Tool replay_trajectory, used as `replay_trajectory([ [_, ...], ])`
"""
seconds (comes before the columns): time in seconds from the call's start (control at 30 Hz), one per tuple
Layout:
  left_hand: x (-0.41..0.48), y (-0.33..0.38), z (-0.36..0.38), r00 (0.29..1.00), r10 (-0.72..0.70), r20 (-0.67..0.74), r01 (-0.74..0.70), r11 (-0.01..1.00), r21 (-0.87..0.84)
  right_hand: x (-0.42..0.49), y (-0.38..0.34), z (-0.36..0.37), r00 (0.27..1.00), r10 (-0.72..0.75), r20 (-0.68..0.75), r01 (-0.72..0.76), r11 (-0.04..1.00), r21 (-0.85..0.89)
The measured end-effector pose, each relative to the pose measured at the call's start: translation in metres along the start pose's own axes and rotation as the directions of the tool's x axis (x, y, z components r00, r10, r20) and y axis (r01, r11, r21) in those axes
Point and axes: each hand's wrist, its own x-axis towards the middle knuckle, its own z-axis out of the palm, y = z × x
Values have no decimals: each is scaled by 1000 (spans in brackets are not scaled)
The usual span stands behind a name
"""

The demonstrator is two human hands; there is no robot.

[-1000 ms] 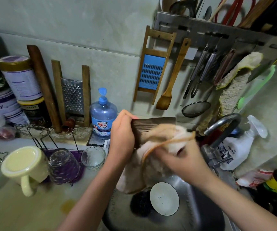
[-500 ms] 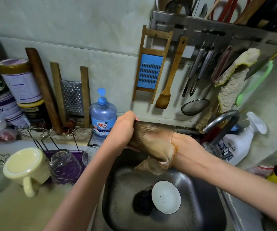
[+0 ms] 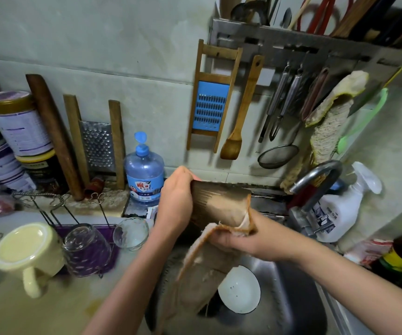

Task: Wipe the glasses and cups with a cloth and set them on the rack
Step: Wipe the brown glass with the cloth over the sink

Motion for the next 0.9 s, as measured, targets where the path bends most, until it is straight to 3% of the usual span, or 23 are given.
replay_trajectory([
  [0.1, -9, 2, 5, 990, 137, -46, -142, 976, -162, -3, -6, 0, 990, 113, -89, -72, 923, 378],
  [0.17, -12, 1, 5, 984, 181, -2, -178, 966, -186, -2, -4, 2, 963, 184, -195, -54, 846, 530],
  [0.23, -10, -4, -1, 974, 175, 141, -158, 979, -127, -1, -4, -1, 946, 183, -267, -34, 876, 480],
  [0.3, -9, -6, -13, 936, 110, 334, -99, 994, -50, 0, -7, -9, 947, 140, -289, -46, 950, 309],
  [0.4, -9, 7, -26, 805, -6, 593, 28, 999, -28, 1, -18, -17, 951, 122, -285, -81, 985, 154],
  [0.5, -18, 17, -24, 687, -53, 725, 149, 986, -69, 4, -26, -10, 927, 41, -374, -40, 999, 9],
  [0.57, -12, 15, -13, 714, -77, 696, 202, 974, -99, 9, -20, -7, 819, 11, -574, -30, 999, -23],
  [0.63, -11, 8, -10, 737, -55, 673, 239, 953, -184, 18, -10, -1, 629, 52, -775, -30, 999, 42],
  [0.7, -9, 0, -3, 783, -69, 619, 217, 962, -168, 32, -3, 12, 500, 40, -865, 52, 996, 76],
  [0.77, -3, 2, 4, 858, -99, 504, 191, 972, -135, 41, 0, 28, 527, 0, -850, 95, 994, 58],
  [0.9, -4, 11, 8, 939, -171, 298, 264, 915, -306, 42, 5, 57, 637, -34, -770, -39, 996, -77],
])
